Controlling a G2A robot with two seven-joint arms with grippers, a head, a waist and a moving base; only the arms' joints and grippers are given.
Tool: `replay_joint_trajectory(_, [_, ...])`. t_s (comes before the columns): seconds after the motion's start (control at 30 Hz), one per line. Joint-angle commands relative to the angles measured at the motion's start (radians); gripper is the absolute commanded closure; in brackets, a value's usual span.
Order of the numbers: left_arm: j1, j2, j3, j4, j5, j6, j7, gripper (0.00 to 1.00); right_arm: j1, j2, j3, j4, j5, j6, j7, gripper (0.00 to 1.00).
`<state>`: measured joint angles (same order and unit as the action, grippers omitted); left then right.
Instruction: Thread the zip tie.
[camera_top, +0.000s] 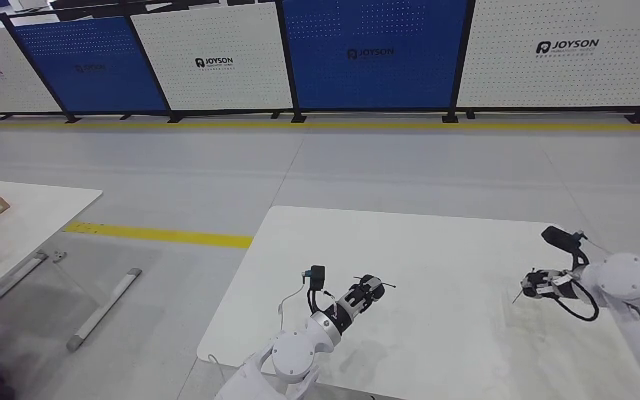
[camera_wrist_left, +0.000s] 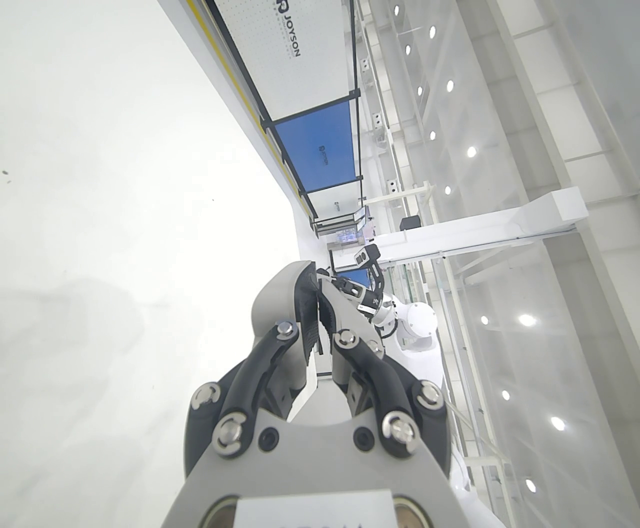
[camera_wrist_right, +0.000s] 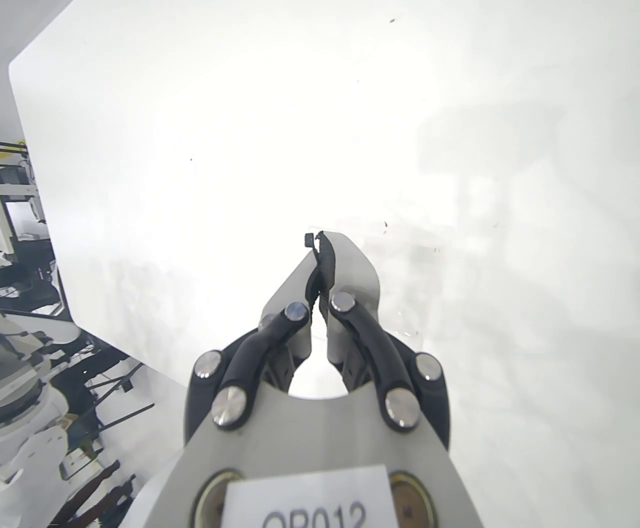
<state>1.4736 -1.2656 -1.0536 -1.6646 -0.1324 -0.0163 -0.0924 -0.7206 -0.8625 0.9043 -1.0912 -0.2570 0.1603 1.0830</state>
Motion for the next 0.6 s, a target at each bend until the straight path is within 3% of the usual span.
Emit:
replay_joint_trajectory(0.0, [0.000, 0.000, 0.000, 0.000, 0.000, 0.000, 0.000, 1.00, 0.000, 0.000, 0.000, 0.000, 0.000, 0.000, 0.000, 1.00])
replay_joint_trajectory(0.13, [0.000, 0.000, 0.000, 0.000, 0.000, 0.000, 0.000, 1.00, 0.000, 0.000, 0.000, 0.000, 0.000, 0.000, 0.000, 1.00])
replay_joint_trajectory(0.23, [0.000, 0.000, 0.000, 0.000, 0.000, 0.000, 0.000, 1.00, -0.028, -0.004, 0.008, -0.011, 0.011, 0.015, -0.077, 1.00])
replay_joint_trajectory(0.4, [0.000, 0.000, 0.000, 0.000, 0.000, 0.000, 0.000, 1.00, -0.079, 0.005, 0.078, -0.047, 0.079, -0.003, -0.172, 1.00])
replay_joint_trajectory(0.57, [0.000, 0.000, 0.000, 0.000, 0.000, 0.000, 0.000, 1.00, -0.190, 0.033, 0.185, -0.137, 0.146, -0.056, -0.225, 1.00])
